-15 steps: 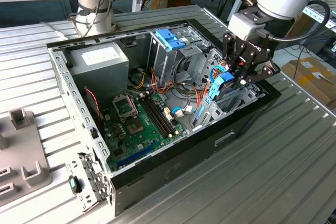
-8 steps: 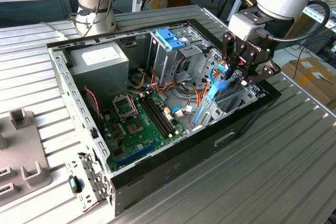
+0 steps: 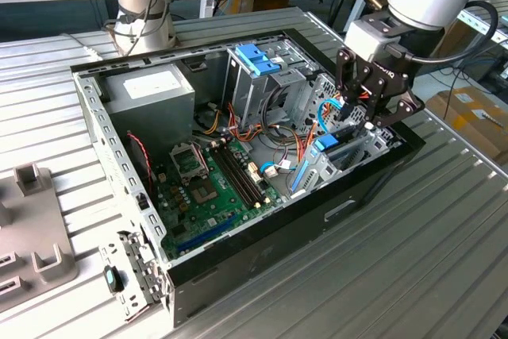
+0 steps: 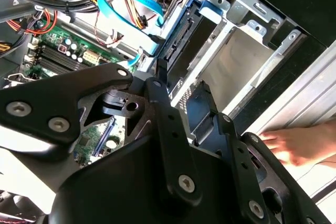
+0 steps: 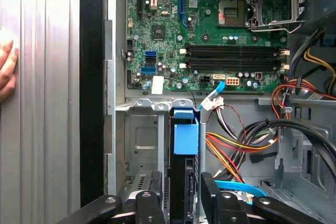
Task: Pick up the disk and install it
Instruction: 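Insert the disk into the insertion slot, then insert the first disk wire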
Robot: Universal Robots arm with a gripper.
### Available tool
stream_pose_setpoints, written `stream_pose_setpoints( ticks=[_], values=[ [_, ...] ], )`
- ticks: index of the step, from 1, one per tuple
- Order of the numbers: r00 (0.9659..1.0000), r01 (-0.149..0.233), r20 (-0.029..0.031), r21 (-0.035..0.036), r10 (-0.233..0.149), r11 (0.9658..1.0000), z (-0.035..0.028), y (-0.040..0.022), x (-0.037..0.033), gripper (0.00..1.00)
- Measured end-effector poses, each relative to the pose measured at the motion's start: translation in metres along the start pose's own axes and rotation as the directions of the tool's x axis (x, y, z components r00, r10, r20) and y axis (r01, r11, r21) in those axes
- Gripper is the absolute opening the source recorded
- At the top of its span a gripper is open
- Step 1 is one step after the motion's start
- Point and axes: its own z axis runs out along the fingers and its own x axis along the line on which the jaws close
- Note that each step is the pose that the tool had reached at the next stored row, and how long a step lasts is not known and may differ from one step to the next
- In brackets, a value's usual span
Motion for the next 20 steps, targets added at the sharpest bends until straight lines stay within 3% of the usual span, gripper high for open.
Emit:
stream_pose_setpoints(
  ticks=[13,20],
  values=[
    [1.0000,0.000,-0.0004,0.0000,0.000,1.0000,-0.0009,0.0000,-0.0010,0.43],
    [1.0000,0.000,0.0003,0.0000,0.000,1.0000,-0.0158,-0.0002,-0.0007,0.43]
  ],
)
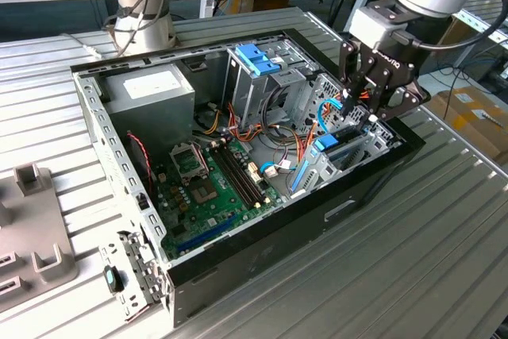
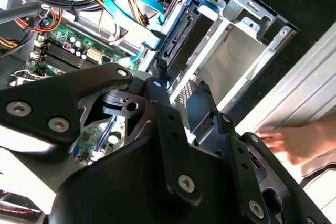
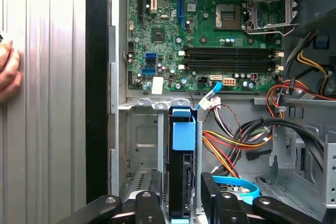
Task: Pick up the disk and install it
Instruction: 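Insert the first disk wire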
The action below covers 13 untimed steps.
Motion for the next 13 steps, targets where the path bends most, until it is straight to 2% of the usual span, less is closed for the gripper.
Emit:
stream_pose_setpoints(
  ticks=[4,11,13],
  values=[
    [1.0000,0.000,0.0005,-0.0001,0.000,1.0000,-0.0035,0.0000,0.0001,0.43],
    [1.0000,0.000,0.0003,0.0000,0.000,1.0000,-0.0040,-0.0001,0.0000,0.43],
    [1.0000,0.000,0.0004,0.0000,0.000,1.0000,-0.0040,-0.0001,-0.0020,0.43]
  ],
)
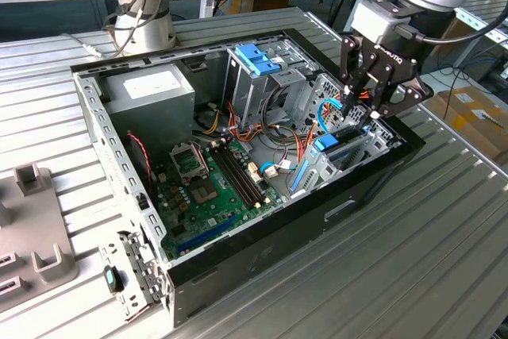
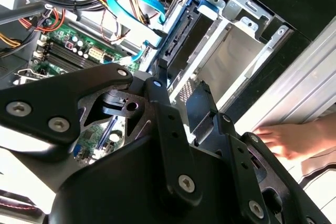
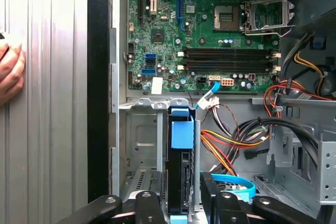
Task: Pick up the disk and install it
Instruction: 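Insert the first disk wire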
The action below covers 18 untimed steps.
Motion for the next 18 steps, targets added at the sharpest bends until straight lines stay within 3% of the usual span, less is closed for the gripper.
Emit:
stream_pose_setpoints(
  ticks=[8,18],
  values=[
    [1.0000,0.000,0.0000,0.0000,0.000,1.0000,-0.0002,-0.0002,-0.0122,0.43],
    [1.0000,0.000,0.0000,0.0000,0.000,1.0000,-0.0002,-0.0002,-0.0132,0.43]
  ],
)
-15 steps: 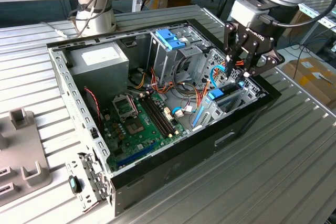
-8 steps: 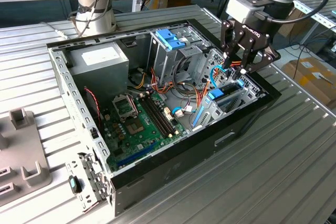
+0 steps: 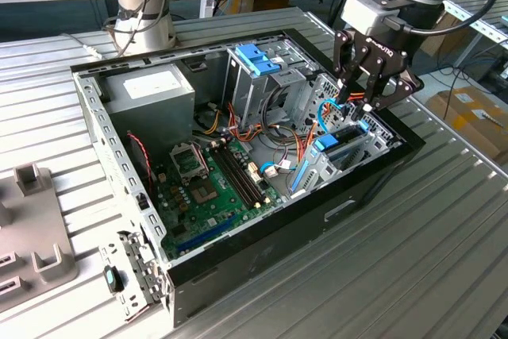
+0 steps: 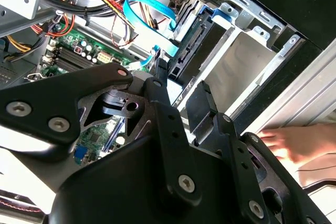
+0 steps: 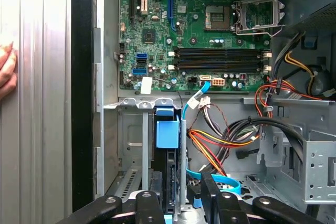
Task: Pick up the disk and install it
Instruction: 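Insert the first disk wire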
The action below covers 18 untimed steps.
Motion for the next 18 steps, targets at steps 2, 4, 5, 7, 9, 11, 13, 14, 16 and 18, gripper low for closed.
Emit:
stream_pose_setpoints(
  ticks=[2,4,5,7,9,11,13,14,16,18],
  values=[
    [1.0000,0.000,0.0000,0.0000,0.000,1.0000,0.0000,0.0000,-0.0002,0.43],
    [1.0000,0.000,-0.0001,0.0000,0.000,1.0000,-0.0001,0.0000,-0.0012,0.43],
    [1.0000,0.000,0.0000,0.0000,0.000,1.0000,0.0000,0.0000,-0.0019,0.43],
    [1.0000,0.000,0.0000,0.0000,0.000,1.0000,-0.0001,-0.0001,-0.0055,0.43],
    [1.0000,0.000,-0.0008,0.0000,0.000,1.0000,0.0000,-0.0010,-0.0091,0.43],
    [1.0000,0.000,-0.0032,0.0000,0.000,1.0000,0.0007,-0.0045,-0.0102,0.43],
    [1.0000,0.000,-0.0054,-0.0001,0.000,1.0000,0.0012,-0.0076,-0.0107,0.43],
    [1.0000,0.000,-0.0066,-0.0001,0.000,1.0000,0.0016,-0.0090,-0.0109,0.43],
    [1.0000,0.000,-0.0090,-0.0001,0.000,1.0000,0.0028,-0.0122,-0.0112,0.43],
    [0.9999,0.000,-0.0125,-0.0003,0.000,1.0000,0.0041,-0.0151,-0.0113,0.43]
  ],
)
